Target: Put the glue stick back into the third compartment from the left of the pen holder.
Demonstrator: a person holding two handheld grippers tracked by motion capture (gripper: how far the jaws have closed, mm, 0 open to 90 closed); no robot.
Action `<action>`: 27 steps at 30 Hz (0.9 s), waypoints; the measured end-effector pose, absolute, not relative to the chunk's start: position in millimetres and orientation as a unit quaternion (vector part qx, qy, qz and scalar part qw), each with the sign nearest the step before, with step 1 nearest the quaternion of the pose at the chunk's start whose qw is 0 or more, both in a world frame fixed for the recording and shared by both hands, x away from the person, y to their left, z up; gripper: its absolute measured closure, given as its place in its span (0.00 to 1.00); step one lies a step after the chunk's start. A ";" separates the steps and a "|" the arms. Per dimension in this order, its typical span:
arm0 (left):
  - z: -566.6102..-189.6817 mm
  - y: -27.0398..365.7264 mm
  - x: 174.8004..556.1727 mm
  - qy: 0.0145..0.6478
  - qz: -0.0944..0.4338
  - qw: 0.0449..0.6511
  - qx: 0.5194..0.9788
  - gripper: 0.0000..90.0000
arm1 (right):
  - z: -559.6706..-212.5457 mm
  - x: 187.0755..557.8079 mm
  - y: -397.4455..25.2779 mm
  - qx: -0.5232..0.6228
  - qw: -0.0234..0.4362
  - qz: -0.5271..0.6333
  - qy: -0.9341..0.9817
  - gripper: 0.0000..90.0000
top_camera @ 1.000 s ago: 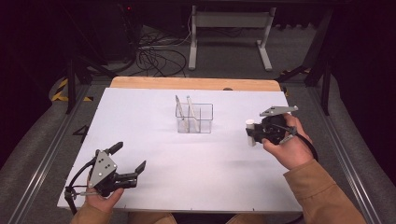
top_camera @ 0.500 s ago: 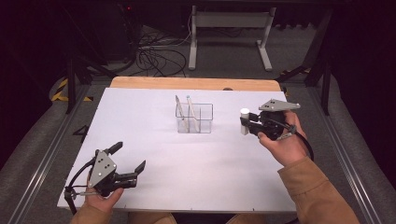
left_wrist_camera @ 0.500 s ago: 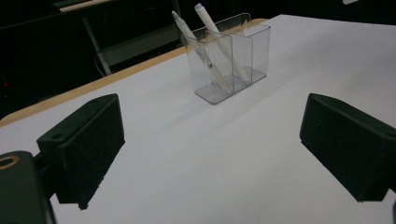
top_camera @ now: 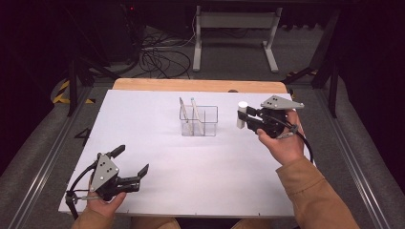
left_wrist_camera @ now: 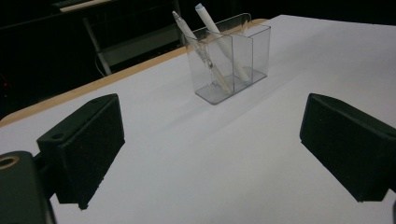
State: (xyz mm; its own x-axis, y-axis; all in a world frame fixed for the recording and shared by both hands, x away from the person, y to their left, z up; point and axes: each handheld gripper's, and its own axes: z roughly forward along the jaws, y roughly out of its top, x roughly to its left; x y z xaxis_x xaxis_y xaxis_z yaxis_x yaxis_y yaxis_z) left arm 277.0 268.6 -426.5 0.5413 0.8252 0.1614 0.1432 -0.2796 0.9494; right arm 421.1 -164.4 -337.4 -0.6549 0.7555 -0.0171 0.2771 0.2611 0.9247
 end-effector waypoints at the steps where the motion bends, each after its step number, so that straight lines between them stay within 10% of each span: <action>1: -426.5 268.5 277.2 0.334 0.343 0.498 0.723 0.08 | -337.3 421.6 -163.7 0.340 0.237 0.506 0.756 0.75; 27: -427.0 269.3 277.7 0.335 0.341 0.498 0.724 0.08 | -348.6 451.6 -122.6 0.325 0.208 0.562 0.732 0.75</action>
